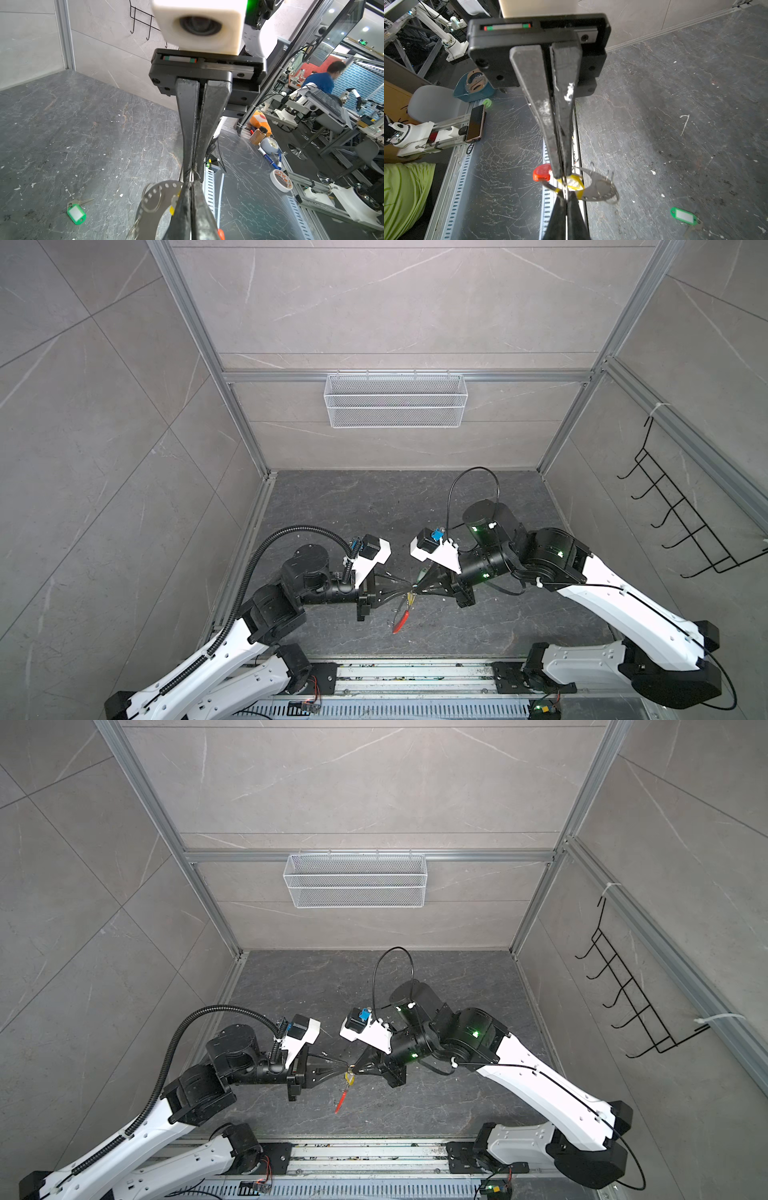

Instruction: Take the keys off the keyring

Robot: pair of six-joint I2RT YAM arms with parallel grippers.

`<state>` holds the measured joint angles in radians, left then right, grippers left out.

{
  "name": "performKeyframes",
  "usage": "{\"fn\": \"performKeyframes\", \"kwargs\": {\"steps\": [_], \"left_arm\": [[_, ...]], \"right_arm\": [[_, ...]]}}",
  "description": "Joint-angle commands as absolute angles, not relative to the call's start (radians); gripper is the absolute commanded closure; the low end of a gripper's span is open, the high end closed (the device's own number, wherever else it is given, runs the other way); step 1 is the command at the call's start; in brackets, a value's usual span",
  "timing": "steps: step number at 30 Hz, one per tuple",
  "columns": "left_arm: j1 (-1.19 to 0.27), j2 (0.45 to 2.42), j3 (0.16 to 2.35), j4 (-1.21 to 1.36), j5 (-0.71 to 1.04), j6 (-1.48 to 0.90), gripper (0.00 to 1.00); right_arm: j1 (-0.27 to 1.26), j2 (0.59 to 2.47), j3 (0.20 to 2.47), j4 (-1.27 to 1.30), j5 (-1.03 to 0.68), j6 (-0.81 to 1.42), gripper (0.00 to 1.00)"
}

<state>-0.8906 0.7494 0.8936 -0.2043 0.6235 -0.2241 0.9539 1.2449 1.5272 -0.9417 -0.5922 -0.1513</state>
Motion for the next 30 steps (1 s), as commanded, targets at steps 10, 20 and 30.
{"fn": "performKeyframes", "kwargs": {"steps": [10,20,30], "left_arm": [[-0.890,0.654,0.852,-0.133,0.456,-0.245,1.00],[-0.891,0.608,0.777,-0.068,0.371,-0.283,1.00],[-0.891,0.598,0.690,0.074,0.305,-0.342,1.00]], "right_arm": [[0.914,1.167,1.413,-0.715,-0.534,0.001,1.00],[0.896,1.105,1.268,-0.415,-0.443,0.207,1.00],[0.896,1.078,1.129,-0.088,-0.390,0.374,1.00]]}}
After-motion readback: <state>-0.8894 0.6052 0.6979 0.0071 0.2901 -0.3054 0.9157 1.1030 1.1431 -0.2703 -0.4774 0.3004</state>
